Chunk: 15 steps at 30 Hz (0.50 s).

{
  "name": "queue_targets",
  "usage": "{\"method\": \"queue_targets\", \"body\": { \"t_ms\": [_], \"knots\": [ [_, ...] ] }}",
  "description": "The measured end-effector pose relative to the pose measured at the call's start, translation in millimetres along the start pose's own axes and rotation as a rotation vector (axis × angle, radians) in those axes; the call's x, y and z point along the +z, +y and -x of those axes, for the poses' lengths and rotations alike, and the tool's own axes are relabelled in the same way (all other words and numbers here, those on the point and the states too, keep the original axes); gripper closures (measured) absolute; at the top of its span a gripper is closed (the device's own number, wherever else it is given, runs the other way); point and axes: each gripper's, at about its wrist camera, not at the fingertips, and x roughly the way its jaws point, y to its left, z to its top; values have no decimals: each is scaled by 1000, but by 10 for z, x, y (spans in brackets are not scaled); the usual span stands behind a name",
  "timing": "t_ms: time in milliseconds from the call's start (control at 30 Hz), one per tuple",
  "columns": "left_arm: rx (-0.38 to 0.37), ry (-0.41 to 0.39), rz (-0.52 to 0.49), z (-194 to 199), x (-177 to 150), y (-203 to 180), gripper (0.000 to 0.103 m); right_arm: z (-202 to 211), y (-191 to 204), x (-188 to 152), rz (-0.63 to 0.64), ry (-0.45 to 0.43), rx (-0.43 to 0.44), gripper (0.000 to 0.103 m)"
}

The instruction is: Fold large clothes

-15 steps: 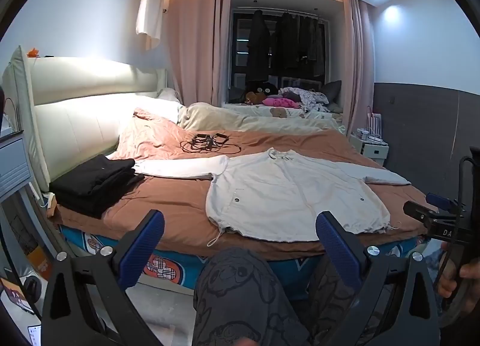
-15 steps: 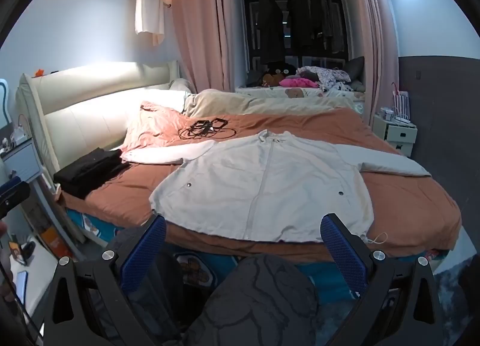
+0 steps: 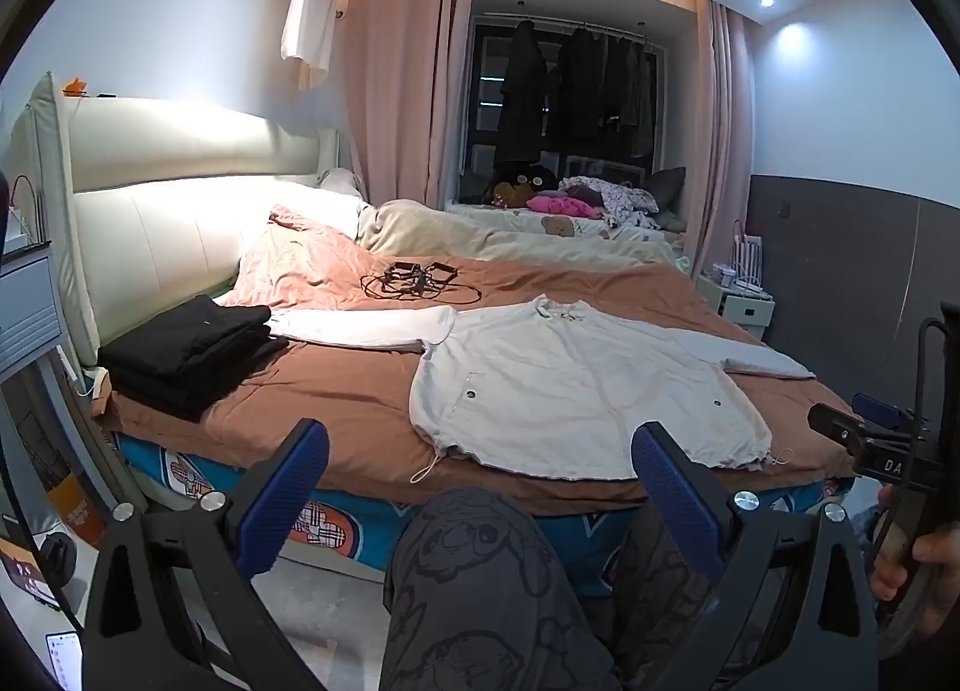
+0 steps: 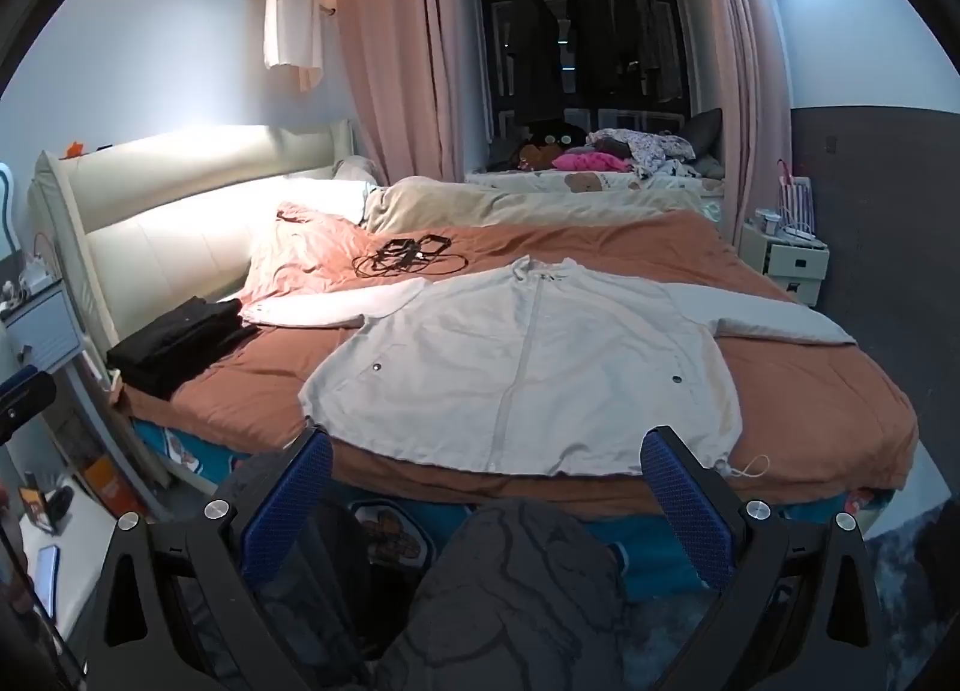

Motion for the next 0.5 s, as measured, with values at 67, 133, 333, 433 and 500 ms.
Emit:
{"method": "queue_targets", "body": {
  "t_ms": [67, 133, 333, 433, 500],
  "knots": [
    [-2, 0, 0, 17, -11, 0, 0, 34, -6, -1, -3, -9, -5, 0],
    [-5, 4, -3, 3, -25, 15, 0, 60, -14, -9, -6, -15, -8, 0],
    [-8, 6, -14, -2, -55, 10, 0, 74, -27, -5, 1, -5, -7, 0],
    [-9, 3, -24, 11, -47, -27, 0, 68, -34, 6, -6, -9, -5, 0],
    [-12, -1, -26, 19, -50, -50, 0, 80, -52, -1, -18, -16, 4, 0]
  ]
}}
